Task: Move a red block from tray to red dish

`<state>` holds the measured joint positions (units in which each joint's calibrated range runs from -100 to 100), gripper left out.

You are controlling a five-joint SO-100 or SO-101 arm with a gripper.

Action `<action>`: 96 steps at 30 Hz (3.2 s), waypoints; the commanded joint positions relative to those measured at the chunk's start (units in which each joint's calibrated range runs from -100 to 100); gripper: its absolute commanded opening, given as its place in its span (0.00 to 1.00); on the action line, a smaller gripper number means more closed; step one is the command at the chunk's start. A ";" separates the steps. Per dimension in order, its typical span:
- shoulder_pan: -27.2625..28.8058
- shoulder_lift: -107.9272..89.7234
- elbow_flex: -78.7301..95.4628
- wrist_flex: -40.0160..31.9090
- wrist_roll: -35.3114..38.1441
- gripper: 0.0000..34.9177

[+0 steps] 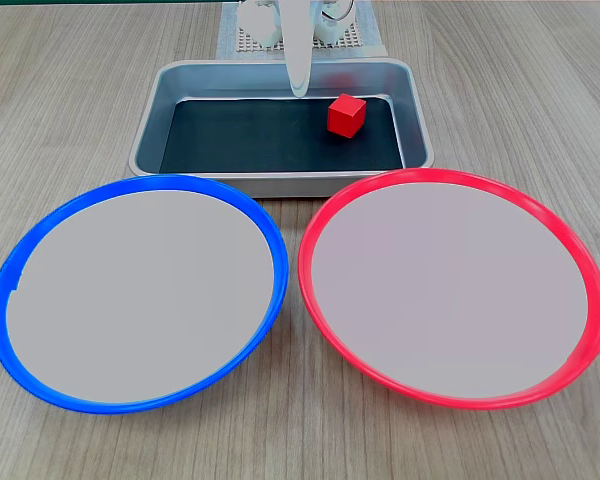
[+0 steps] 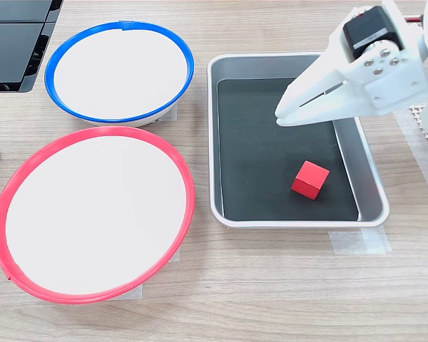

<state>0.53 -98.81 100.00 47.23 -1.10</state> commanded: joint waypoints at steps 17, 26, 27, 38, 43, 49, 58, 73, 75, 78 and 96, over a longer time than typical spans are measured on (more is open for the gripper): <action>0.17 -0.26 0.00 0.19 0.20 0.01; 0.17 -0.26 0.00 0.19 0.20 0.01; 0.17 -0.26 0.00 0.19 0.20 0.01; -2.46 2.64 -2.73 4.57 0.10 0.01; -4.63 21.15 -20.39 10.02 8.16 0.00; -7.92 46.06 -40.05 21.74 19.10 0.04; -9.90 64.31 -45.52 15.71 27.79 0.43; -12.53 80.34 -47.79 12.16 31.75 0.44; -12.63 81.45 -48.25 12.16 31.99 0.42; -13.10 82.73 -49.34 12.49 32.53 0.13; -17.61 101.75 -104.69 29.50 17.44 0.00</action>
<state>-17.17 -1.02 2.27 82.63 21.42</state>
